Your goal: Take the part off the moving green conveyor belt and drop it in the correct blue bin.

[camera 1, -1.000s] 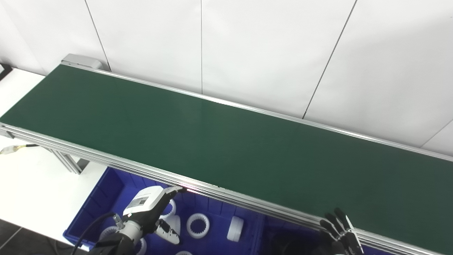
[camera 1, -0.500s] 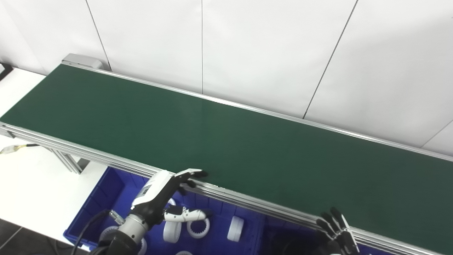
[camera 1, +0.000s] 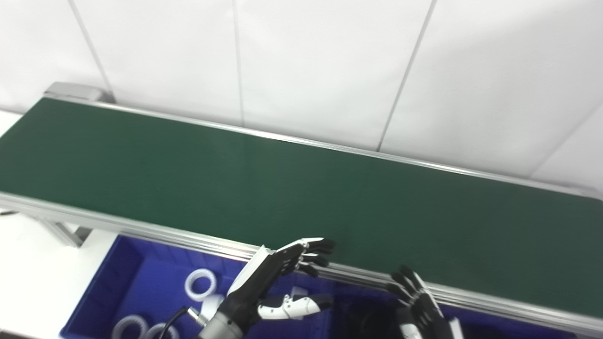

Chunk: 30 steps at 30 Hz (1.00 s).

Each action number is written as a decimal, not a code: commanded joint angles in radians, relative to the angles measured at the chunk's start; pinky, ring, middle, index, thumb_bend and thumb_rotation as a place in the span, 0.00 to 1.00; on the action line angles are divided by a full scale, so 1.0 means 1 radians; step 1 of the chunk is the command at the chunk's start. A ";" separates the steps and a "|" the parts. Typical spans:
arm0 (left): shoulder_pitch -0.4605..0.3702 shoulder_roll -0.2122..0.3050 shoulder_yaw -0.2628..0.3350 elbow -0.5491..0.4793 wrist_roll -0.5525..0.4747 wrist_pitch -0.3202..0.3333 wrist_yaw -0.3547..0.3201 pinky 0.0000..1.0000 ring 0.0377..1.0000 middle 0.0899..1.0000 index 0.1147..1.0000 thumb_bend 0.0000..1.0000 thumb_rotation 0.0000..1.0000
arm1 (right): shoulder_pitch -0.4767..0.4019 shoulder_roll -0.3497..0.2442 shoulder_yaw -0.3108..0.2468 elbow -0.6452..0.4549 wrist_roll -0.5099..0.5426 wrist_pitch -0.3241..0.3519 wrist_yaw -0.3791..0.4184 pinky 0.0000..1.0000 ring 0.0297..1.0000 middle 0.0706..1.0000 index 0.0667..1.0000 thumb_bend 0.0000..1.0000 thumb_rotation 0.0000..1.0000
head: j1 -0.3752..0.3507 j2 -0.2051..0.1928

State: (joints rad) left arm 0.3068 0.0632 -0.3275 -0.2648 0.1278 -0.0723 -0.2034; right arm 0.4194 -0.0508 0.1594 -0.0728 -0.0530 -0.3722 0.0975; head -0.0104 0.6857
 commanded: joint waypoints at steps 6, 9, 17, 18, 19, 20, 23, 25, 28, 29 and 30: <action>-0.017 0.008 0.023 0.080 -0.144 -0.065 -0.041 0.72 0.78 0.84 0.84 0.77 0.62 | 0.027 0.053 0.021 -0.058 -0.064 0.016 -0.031 0.71 0.79 0.83 0.87 0.57 0.64 | -0.121 0.012; -0.022 0.020 0.037 0.113 -0.154 -0.078 -0.048 0.73 0.78 0.83 0.83 0.77 0.64 | 0.034 0.068 0.028 -0.067 -0.094 0.026 -0.044 0.71 0.79 0.83 0.87 0.57 0.65 | -0.152 0.019; -0.031 0.037 0.095 0.158 -0.199 -0.088 -0.054 0.75 0.80 0.82 0.81 0.80 0.69 | 0.041 0.084 0.043 -0.077 -0.133 0.035 -0.058 0.73 0.81 0.84 0.89 0.57 0.74 | -0.158 0.030; -0.031 0.036 0.100 0.159 -0.199 -0.096 -0.051 0.75 0.80 0.81 0.80 0.79 0.68 | 0.041 0.085 0.045 -0.077 -0.136 0.035 -0.060 0.73 0.81 0.84 0.89 0.57 0.74 | -0.159 0.032; -0.031 0.034 0.106 0.161 -0.196 -0.103 -0.047 0.74 0.79 0.81 0.79 0.79 0.68 | 0.042 0.086 0.046 -0.079 -0.138 0.038 -0.061 0.73 0.81 0.84 0.90 0.57 0.75 | -0.160 0.033; -0.030 0.032 0.112 0.163 -0.196 -0.112 -0.044 0.73 0.78 0.80 0.77 0.79 0.67 | 0.042 0.087 0.048 -0.080 -0.139 0.039 -0.062 0.73 0.81 0.85 0.90 0.57 0.75 | -0.160 0.033; -0.029 0.026 0.129 0.173 -0.199 -0.130 -0.039 0.73 0.77 0.78 0.75 0.77 0.65 | 0.042 0.089 0.054 -0.081 -0.129 0.046 -0.065 0.73 0.81 0.85 0.90 0.56 0.74 | -0.160 0.034; -0.029 0.023 0.139 0.180 -0.201 -0.139 -0.039 0.72 0.77 0.77 0.74 0.76 0.64 | 0.040 0.090 0.056 -0.078 -0.132 0.045 -0.069 0.73 0.81 0.85 0.90 0.55 0.73 | -0.159 0.035; -0.019 0.017 0.149 0.171 -0.207 -0.139 -0.034 0.72 0.77 0.77 0.73 0.76 0.63 | 0.040 0.091 0.060 -0.079 -0.131 0.047 -0.072 0.73 0.81 0.85 0.90 0.54 0.73 | -0.154 0.038; -0.016 0.015 0.152 0.168 -0.207 -0.139 -0.032 0.72 0.77 0.77 0.73 0.76 0.63 | 0.040 0.091 0.061 -0.080 -0.128 0.047 -0.072 0.73 0.81 0.85 0.90 0.54 0.73 | -0.152 0.038; -0.014 0.014 0.154 0.167 -0.207 -0.139 -0.031 0.72 0.77 0.77 0.73 0.76 0.63 | 0.040 0.091 0.062 -0.080 -0.127 0.047 -0.072 0.73 0.81 0.85 0.90 0.53 0.73 | -0.151 0.037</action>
State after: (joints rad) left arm 0.2928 0.0837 -0.1783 -0.0770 -0.0658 -0.1741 -0.2415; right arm 0.4590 0.0256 0.2134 -0.1150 -0.1866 -0.3236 0.0291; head -0.1626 0.7210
